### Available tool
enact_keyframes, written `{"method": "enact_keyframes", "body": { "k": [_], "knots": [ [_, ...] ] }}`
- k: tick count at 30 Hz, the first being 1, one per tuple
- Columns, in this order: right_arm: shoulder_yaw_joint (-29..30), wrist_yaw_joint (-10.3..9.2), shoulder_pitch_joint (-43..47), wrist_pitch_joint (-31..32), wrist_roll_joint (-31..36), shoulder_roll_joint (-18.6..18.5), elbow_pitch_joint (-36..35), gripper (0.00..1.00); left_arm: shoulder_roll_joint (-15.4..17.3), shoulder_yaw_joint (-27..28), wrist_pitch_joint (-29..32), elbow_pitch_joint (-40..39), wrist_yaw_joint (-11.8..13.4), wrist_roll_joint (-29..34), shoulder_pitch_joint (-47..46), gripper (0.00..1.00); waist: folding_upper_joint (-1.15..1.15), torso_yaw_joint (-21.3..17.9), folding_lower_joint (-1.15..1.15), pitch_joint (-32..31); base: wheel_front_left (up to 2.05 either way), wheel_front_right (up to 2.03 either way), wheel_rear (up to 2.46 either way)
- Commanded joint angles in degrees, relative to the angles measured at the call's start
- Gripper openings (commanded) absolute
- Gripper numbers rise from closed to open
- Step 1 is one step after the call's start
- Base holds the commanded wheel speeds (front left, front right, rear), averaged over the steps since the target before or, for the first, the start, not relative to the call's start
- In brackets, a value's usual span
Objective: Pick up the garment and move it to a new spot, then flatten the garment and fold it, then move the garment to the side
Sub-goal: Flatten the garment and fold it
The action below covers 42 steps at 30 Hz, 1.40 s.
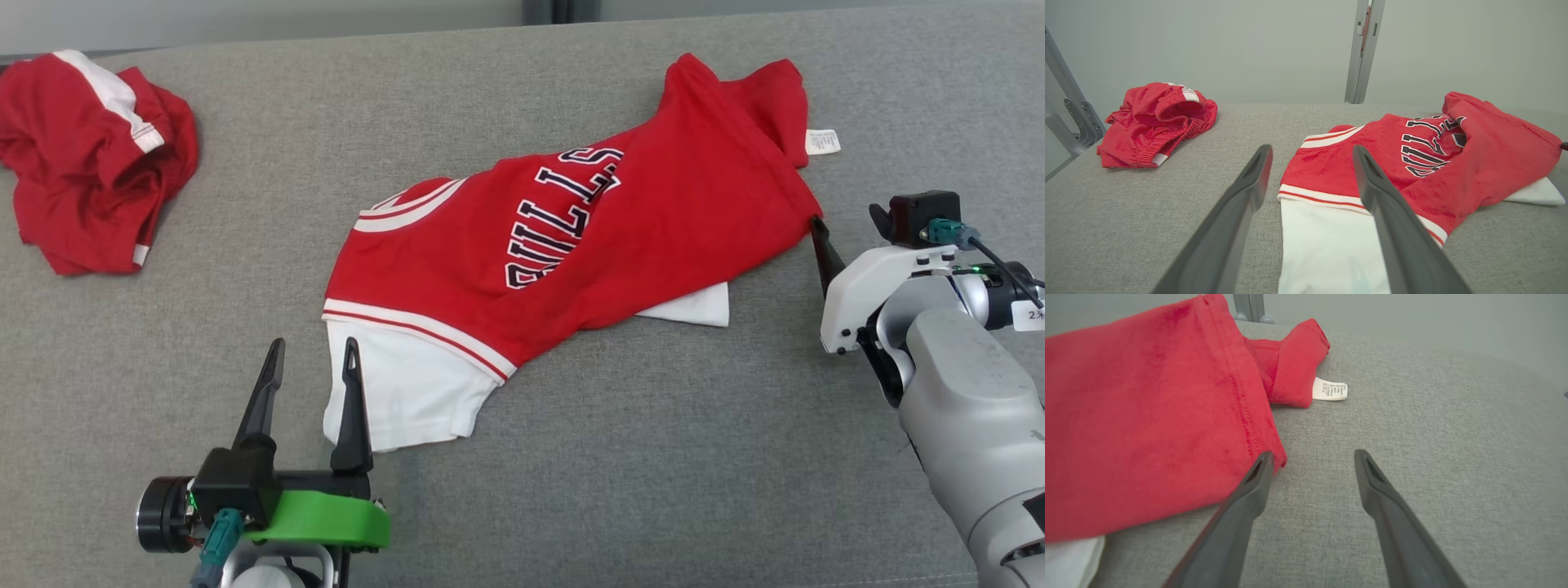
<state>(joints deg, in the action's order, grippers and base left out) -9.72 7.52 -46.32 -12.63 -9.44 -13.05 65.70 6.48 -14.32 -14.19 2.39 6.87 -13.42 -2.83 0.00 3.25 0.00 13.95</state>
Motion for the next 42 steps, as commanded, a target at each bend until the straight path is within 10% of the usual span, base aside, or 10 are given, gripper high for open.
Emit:
{"method": "enact_keyframes", "body": {
  "k": [1, 11, 18, 39, 42],
  "knots": [
    [-0.17, -0.06, 0.38, 0.48, -0.67, -0.15, 0.28, 1.00, 0.53, 0.18, -0.05, 0.01, 0.29, 0.29, -0.65, 1.00, 0.00, 1.83, 0.00, 1.40, 0.00, 0.00, 0.00],
    [-3.08, -0.06, -0.25, 3.58, -3.44, 0.67, 2.24, 1.00, 0.49, 0.28, -0.46, 0.71, 0.40, -0.47, -1.31, 1.00, 0.00, 4.53, 0.00, 2.18, 0.00, 0.00, 0.00],
    [-5.20, -0.04, -0.23, 3.92, -5.18, 1.29, 2.28, 0.00, 0.49, 0.42, -0.52, 0.76, 0.77, -0.56, -1.19, 1.00, 0.00, 3.83, 0.00, 1.89, 0.00, 0.00, 0.00],
    [7.70, -0.08, 16.11, -2.29, -7.79, -0.62, -11.35, 0.00, 0.86, 0.38, -0.92, 0.63, 1.15, -1.43, 0.37, 1.00, 0.00, -2.71, 0.00, -1.04, 0.00, 0.00, 0.00],
    [11.29, -0.08, 18.96, -2.48, -5.60, 0.64, -14.09, 0.60, 0.80, 0.26, -0.97, 1.01, 0.82, -1.62, -0.14, 1.00, 0.00, -2.83, 0.00, -0.71, 0.00, 0.00, 0.00]
  ]
}}
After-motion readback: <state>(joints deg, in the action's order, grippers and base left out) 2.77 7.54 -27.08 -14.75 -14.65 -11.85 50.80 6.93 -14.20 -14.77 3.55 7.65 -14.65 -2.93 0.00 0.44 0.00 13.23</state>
